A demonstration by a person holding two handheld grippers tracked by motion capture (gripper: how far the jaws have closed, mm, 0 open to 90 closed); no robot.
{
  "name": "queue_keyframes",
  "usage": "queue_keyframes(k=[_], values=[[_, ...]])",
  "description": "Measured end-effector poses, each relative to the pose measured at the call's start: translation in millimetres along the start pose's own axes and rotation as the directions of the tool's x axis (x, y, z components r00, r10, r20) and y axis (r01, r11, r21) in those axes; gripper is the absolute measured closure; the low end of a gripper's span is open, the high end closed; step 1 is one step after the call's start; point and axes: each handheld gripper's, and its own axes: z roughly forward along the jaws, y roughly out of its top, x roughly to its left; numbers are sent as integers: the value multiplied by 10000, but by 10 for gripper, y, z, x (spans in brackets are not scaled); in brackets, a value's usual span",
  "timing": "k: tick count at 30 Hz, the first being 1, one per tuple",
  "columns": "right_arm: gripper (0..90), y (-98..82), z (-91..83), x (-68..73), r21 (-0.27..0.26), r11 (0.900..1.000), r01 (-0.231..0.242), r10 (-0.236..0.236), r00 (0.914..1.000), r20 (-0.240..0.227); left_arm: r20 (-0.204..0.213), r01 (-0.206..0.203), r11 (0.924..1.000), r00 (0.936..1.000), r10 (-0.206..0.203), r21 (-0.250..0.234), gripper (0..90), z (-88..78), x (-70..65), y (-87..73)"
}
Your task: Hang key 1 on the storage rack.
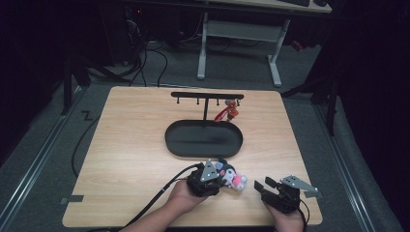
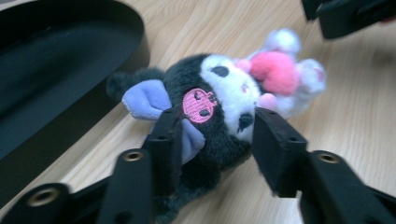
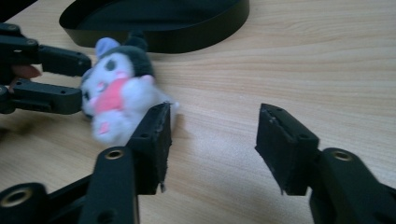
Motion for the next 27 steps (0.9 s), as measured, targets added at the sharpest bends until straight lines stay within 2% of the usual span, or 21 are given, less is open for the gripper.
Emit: queue_keyframes(k=[2,5,7,8,10,12,14,16,19,21,23,27], values=[[479,15,-11,2,-30,10000,-22,22,10000,-46,-87,70,9999,9999,-72,-151,430,-66,3,16],[491,32,-28,24,-69,9999,111,-111,9999,21,-335,150,9983,9993,-168,-558,373,-350,78,-32],[498,30,-25,29,35,9999,149,-150,9998,100,-506,406,9962,9977,-445,-765,366,-566,169,-114],[497,27,-20,27,47,9999,141,-142,9998,125,-788,546,9951,9950,-612,-826,365,-755,263,-217],[498,21,-9,19,132,9998,137,-140,9997,186,-1252,604,9960,9898,-683,-659,364,-969,390,-363],[498,17,-6,14,173,9998,129,-133,9996,238,-1860,741,9961,9791,-817,-472,359,-1195,545,-561],[498,13,-5,10,199,9997,131,-136,9995,267,-2478,902,9956,9643,-937,-257,356,-1380,696,-771],[498,9,0,8,260,9996,130,-138,9994,316,-2906,1186,9929,9501,-1133,6,356,-1501,832,-948],[500,11,21,-3,326,9994,90,-103,9991,420,-3348,1701,9849,9302,-1502,308,358,-1590,996,-1071],[500,18,37,-6,353,9993,95,-113,9987,492,-3547,1891,9817,9195,-1693,216,361,-1610,1064,-1097],[501,19,50,-6,412,9991,98,-122,9982,587,-3551,1967,9803,9178,-1774,187,364,-1613,1092,-1111],[500,9,74,-1,578,9983,67,-104,9978,649,-3374,1881,9820,9255,-1720,154,365,-1600,1071,-1099]])
